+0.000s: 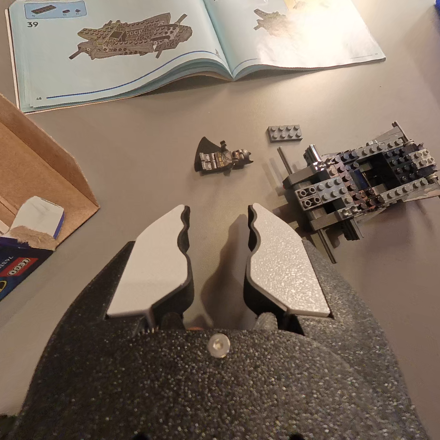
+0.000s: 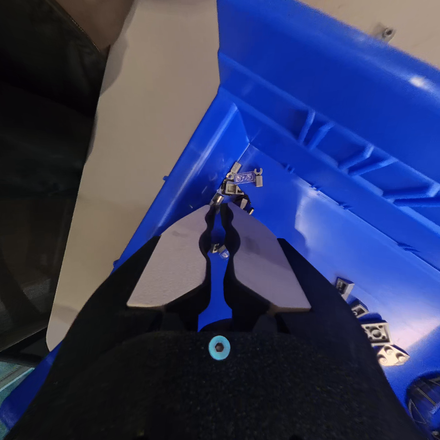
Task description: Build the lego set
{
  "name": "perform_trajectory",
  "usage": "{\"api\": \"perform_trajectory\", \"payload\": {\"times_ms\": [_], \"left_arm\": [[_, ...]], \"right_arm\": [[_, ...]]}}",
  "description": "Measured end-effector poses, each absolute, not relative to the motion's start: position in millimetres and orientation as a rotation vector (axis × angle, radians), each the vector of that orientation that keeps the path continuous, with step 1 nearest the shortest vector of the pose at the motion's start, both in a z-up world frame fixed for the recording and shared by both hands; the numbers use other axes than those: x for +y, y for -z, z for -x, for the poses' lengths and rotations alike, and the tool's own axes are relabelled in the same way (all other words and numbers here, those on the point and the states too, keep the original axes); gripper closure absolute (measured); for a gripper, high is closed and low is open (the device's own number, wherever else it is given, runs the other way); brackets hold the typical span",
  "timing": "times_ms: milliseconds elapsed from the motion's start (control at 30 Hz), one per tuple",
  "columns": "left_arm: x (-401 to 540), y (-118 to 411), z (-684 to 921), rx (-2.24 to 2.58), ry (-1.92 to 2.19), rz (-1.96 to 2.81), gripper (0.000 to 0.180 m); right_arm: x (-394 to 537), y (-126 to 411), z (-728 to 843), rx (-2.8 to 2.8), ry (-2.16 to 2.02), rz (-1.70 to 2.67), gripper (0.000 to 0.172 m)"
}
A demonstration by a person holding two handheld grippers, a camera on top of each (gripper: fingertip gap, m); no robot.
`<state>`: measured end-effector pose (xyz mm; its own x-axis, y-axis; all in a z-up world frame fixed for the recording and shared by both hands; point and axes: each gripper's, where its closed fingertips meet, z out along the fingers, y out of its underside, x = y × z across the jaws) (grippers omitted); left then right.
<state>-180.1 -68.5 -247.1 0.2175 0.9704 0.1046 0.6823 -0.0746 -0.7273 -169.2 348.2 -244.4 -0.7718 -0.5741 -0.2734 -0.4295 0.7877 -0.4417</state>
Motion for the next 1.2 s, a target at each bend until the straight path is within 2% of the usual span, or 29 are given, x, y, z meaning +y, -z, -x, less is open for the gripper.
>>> {"api": "perform_trajectory", "payload": {"times_ms": [933, 1200], "left_arm": [[-70.1, 238.0, 179.7, -1.5, -0.578, 1.768, 0.133], [-68.5, 234.4, 178.7, -1.476, -0.558, 1.743, 0.133]], "right_arm": [[350.0, 253.0, 165.1, 2.589, 0.5, 0.803, 0.164], [351.1, 251.9, 162.9, 2.601, 0.473, 0.777, 0.172]]}}
